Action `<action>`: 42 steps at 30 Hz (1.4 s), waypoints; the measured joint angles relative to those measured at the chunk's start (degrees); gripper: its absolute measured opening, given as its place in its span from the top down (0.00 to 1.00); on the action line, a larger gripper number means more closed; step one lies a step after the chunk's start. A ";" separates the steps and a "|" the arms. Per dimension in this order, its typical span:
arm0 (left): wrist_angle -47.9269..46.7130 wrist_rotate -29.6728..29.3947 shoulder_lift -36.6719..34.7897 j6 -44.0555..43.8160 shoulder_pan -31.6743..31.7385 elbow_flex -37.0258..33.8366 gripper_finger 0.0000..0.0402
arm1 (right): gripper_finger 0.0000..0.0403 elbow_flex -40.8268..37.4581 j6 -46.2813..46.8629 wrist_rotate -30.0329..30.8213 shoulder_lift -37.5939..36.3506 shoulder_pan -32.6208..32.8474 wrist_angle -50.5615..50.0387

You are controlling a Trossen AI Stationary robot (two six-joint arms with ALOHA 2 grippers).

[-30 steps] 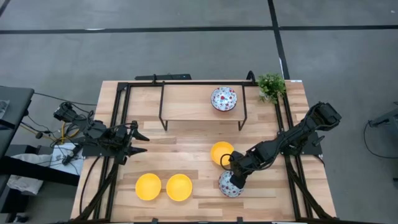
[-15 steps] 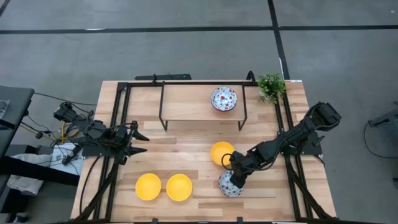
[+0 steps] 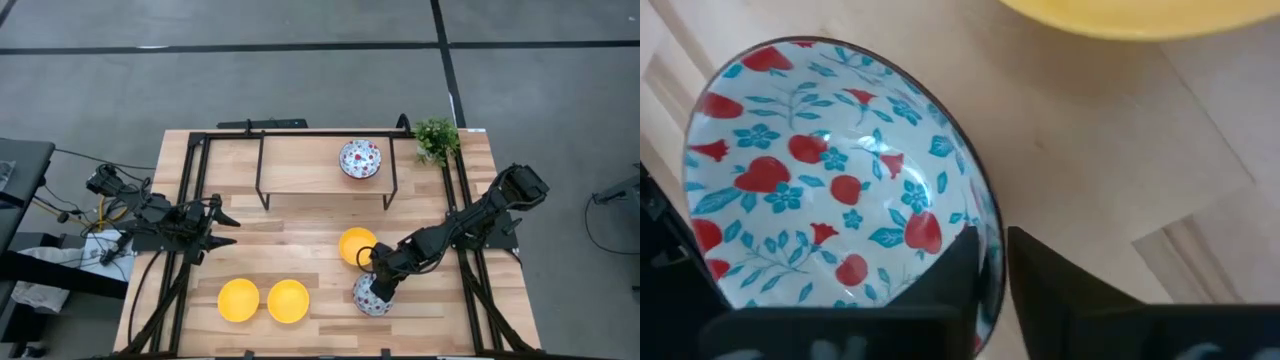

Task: Pick & Place Mini bowls
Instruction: Stack the red bowl on the red bowls on the shelf

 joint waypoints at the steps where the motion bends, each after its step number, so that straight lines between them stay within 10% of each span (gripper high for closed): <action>1: 0.00 0.00 0.01 0.00 -0.01 0.00 0.47 | 0.93 0.00 0.00 0.00 0.00 0.00 -0.15; 42: -0.02 -0.02 0.02 0.15 -0.02 0.00 0.46 | 1.00 14.50 1.03 -11.87 -13.89 -4.37 -7.77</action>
